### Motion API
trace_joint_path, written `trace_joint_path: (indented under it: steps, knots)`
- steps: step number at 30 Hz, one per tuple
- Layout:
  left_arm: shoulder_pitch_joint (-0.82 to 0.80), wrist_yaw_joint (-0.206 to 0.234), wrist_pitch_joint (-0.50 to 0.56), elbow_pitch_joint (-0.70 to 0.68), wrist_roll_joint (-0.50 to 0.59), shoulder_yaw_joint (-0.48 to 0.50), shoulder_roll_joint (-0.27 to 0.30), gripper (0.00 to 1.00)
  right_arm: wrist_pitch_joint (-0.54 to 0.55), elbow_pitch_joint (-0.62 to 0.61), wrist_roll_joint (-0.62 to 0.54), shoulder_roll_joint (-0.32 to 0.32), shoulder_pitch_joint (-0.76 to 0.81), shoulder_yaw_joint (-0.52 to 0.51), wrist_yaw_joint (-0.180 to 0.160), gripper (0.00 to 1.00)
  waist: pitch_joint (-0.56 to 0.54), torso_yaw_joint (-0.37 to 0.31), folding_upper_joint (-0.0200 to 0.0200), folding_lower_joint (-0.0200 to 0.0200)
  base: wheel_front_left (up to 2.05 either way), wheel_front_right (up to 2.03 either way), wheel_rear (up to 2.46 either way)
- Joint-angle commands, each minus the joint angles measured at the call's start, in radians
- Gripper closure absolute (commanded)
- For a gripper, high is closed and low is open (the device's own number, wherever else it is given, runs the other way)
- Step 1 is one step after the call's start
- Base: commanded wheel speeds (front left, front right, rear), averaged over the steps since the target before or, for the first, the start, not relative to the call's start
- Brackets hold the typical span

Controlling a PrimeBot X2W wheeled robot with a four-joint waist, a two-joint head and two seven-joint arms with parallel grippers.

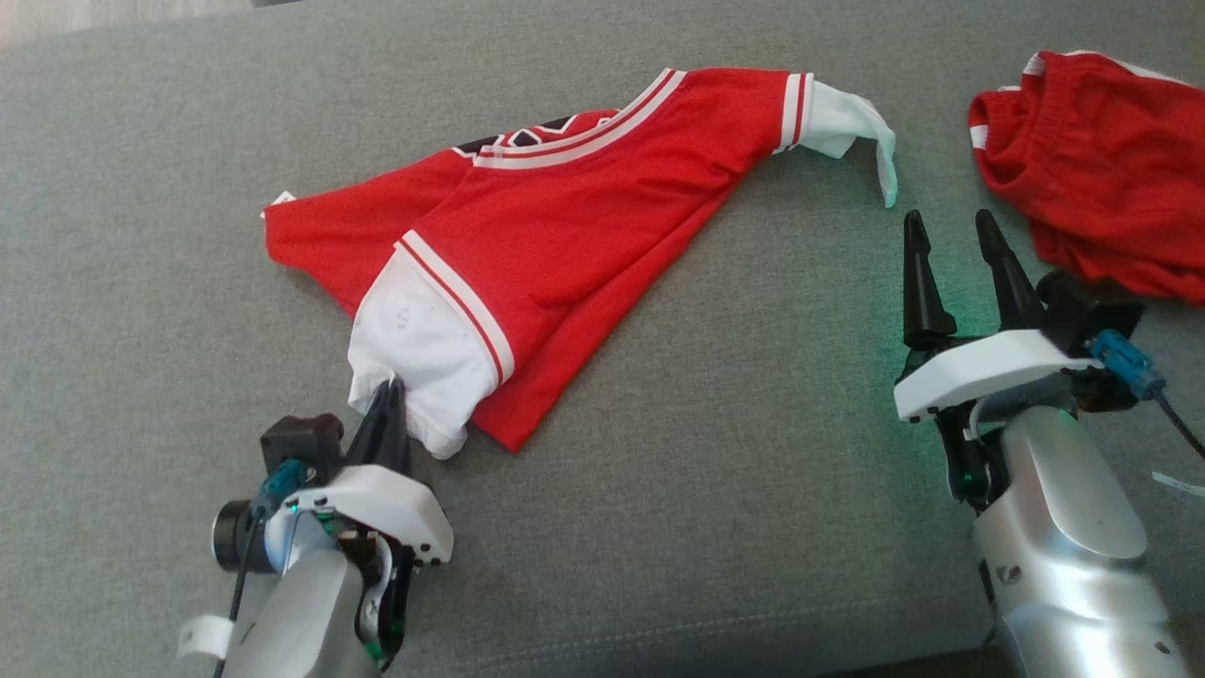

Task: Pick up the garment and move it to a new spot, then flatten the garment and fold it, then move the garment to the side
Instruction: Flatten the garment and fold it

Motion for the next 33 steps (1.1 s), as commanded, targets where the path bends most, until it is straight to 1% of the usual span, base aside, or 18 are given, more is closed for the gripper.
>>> trace_joint_path:
  steps: [1,5,8,12,13,17,21,24,27,28,30,32,33]
  knots:
    - [-0.026,-0.010,0.000,-0.003,0.012,0.019,0.005,1.00,-0.006,-0.034,0.005,0.009,-0.015,0.025,-0.001,0.00,-0.004,0.000,0.0000,0.0000,0.00,0.00,0.00]
    - [-0.050,-0.010,0.000,-0.024,0.047,0.043,0.005,1.00,-0.006,-0.044,0.002,0.009,-0.008,0.022,-0.001,0.00,-0.012,0.001,0.0000,0.0000,0.00,0.00,0.00]
    - [-0.070,-0.014,0.000,-0.078,0.082,0.075,0.010,1.00,-0.006,-0.058,0.005,0.009,0.002,0.026,-0.001,0.00,-0.014,0.002,0.0000,0.0000,0.00,0.00,0.00]
    - [-0.135,-0.039,0.000,-0.157,0.125,0.112,0.038,1.00,-0.006,-0.073,0.030,0.009,0.017,0.044,-0.001,0.00,-0.012,-0.004,0.0000,0.0000,0.00,0.00,0.00]
    - [-0.135,-0.039,0.000,-0.157,0.125,0.112,0.038,1.00,-0.006,-0.073,0.030,0.009,0.017,0.044,-0.001,0.00,-0.012,-0.004,0.0000,0.0000,0.00,0.00,0.00]
    - [-0.269,-0.087,0.000,-0.182,0.188,0.110,0.106,1.00,-0.006,-0.079,0.060,0.009,0.025,0.072,-0.001,0.00,-0.006,-0.022,0.0000,0.0000,0.00,0.00,0.00]
    - [-0.443,-0.122,0.000,-0.154,0.244,0.096,0.180,1.00,-0.006,-0.088,0.088,0.009,0.022,0.103,-0.001,0.00,0.013,-0.056,0.0000,0.0000,0.00,0.00,0.00]
    - [-0.570,-0.141,0.000,-0.110,0.274,0.080,0.220,1.00,-0.006,-0.096,0.113,0.009,0.016,0.123,-0.001,0.00,0.034,-0.089,0.0000,0.0000,0.00,0.00,0.00]
    - [-0.680,-0.152,0.000,-0.058,0.307,0.060,0.256,1.00,-0.006,-0.110,0.137,0.009,0.009,0.147,-0.001,0.00,0.060,-0.122,0.0000,0.0000,0.00,0.00,0.00]
    - [-0.741,-0.153,0.000,-0.011,0.326,0.054,0.282,1.00,-0.006,-0.119,0.153,0.009,0.004,0.169,-0.001,0.00,0.076,-0.148,0.0000,0.0000,0.00,0.00,0.00]
    - [-0.792,-0.143,0.000,0.029,0.339,0.057,0.307,1.00,-0.006,-0.129,0.169,0.009,-0.003,0.190,-0.001,0.00,0.091,-0.174,0.0000,0.0000,0.00,0.00,0.00]
    - [-0.827,-0.124,0.000,0.052,0.349,0.061,0.323,1.00,-0.006,-0.140,0.183,0.009,-0.007,0.204,-0.001,0.00,0.106,-0.190,0.0000,0.0000,0.00,0.00,0.00]
    - [-0.834,-0.115,0.000,0.070,0.347,0.064,0.324,0.51,-0.006,-0.145,0.189,0.009,-0.009,0.209,-0.001,0.00,0.111,-0.196,0.0000,0.0000,0.00,0.00,0.00]
